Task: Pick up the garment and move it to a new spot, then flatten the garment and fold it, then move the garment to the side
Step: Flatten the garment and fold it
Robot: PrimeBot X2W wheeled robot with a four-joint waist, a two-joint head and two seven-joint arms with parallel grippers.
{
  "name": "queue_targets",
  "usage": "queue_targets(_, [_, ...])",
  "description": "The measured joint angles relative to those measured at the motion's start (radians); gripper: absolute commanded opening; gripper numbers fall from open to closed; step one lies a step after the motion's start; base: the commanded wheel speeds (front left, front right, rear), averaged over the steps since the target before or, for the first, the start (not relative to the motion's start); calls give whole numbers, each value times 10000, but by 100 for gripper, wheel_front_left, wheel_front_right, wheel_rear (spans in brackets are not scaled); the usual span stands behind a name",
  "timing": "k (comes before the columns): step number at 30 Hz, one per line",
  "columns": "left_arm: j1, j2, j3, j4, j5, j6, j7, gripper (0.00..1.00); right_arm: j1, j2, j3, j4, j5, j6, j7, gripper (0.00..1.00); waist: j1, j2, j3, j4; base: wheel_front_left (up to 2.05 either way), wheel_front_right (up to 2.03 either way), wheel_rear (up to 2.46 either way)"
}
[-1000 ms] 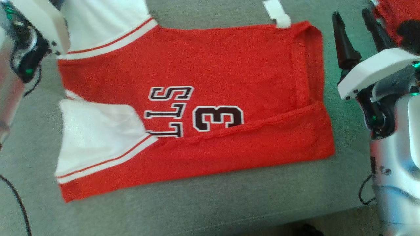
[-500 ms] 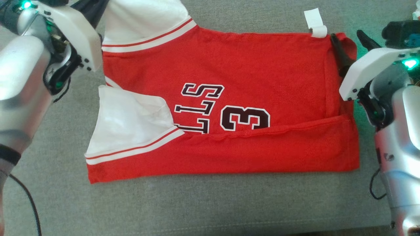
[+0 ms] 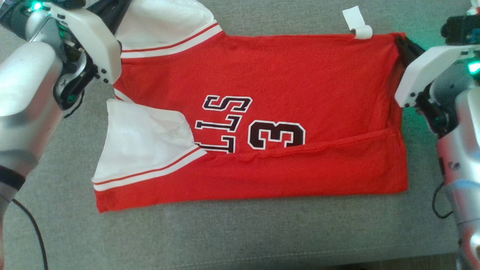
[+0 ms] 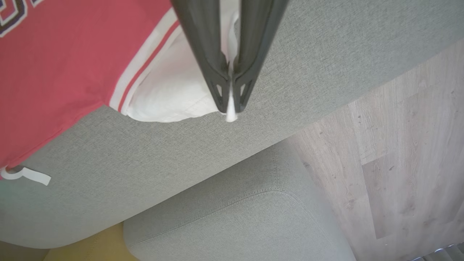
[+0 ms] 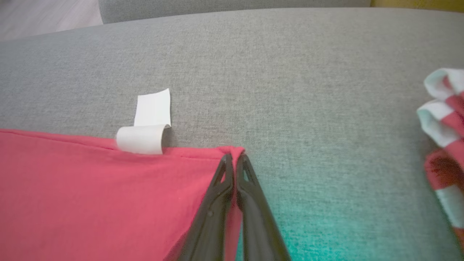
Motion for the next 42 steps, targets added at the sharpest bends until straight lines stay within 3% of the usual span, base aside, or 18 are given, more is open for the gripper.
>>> queue_targets(14, [-101,56,384,696,-33,353,-796,0,-1308,-744,823,90,702,0,-775,0,0,0,55,-119,0,0,0])
queue_targets(27, [-1092,-326,978,1588,100,614,-1785,0,-3077,-1081,1616,886,788,0,-2846,0,0,0,188,-31,0,0,0])
queue_targets(33, [-971,-401,947,1649,362,408,-1871,0,-2977,-1279,2385,1302,1302,0,-3104,0,0,0,-71,43,0,0,0])
queue_targets(42, [601,-163,708,709,610,146,-1873,0,-1696,-2418,3824,1152,2575,0,-2796,0,0,0,-753,245,0,0,0])
